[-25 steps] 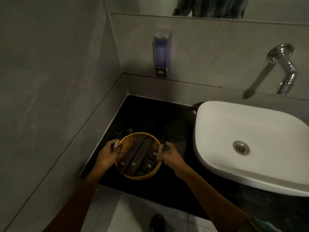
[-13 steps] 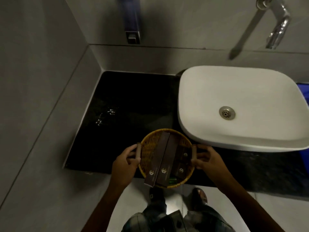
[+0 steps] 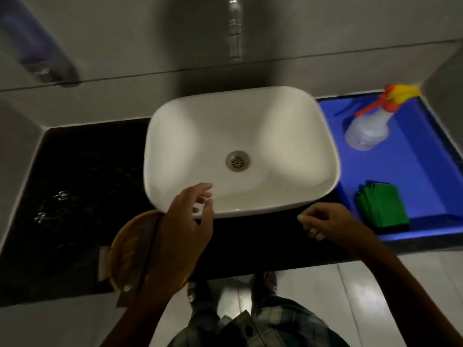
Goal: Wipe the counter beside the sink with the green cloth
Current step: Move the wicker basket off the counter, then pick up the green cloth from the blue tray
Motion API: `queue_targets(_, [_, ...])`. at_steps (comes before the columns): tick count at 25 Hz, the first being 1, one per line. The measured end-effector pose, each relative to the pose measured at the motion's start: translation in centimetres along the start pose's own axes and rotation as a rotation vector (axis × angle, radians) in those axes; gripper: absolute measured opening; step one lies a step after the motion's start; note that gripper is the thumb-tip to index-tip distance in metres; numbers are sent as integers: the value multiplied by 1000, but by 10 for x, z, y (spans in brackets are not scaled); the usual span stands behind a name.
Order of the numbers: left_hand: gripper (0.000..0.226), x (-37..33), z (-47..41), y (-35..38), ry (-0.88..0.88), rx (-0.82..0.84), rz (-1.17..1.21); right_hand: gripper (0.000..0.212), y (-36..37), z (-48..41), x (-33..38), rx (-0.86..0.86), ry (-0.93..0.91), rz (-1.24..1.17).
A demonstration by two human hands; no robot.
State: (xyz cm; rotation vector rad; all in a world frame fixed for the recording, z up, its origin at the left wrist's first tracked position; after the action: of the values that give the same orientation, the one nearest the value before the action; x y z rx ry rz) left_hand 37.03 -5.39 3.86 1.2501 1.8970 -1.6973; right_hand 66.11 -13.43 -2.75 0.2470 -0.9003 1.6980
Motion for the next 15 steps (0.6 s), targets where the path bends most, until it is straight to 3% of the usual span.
queue_targets(3, [23, -78, -39, 95, 297, 144, 91, 7, -97, -19, -49, -416, 75, 91])
queue_targets(5, [26, -121, -52, 164, 428, 315, 69, 21, -146, -35, -83, -602, 195, 215])
queue_targets(8, [33, -160, -41, 259, 625, 732, -48, 41, -177, -59, -124, -572, 322, 233])
queue_targets(10, [35, -164, -29, 298, 730, 925, -226, 49, -176, -73, -136, -499, 330, 223])
queue_targets(13, [38, -161, -21, 333, 728, 1082, -394, 49, -180, -85, -146, -433, 400, 74])
queue_targets(15, [47, -156, -18, 340, 678, 1103, -458, 39, -178, -81, -144, -385, 408, -151])
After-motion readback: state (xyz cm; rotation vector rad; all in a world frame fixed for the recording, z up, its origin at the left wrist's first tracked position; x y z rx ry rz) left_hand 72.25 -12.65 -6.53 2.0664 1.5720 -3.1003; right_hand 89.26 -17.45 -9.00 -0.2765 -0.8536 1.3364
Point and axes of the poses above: each hand's wrist, its own z-axis away from the middle knuckle, its own y-axis out of the palm, x = y × z, the point moved 4 cm from there along -z, towards the middle knuckle, and after that the axes turned 12 degrees about y, right-handed, at the moved point
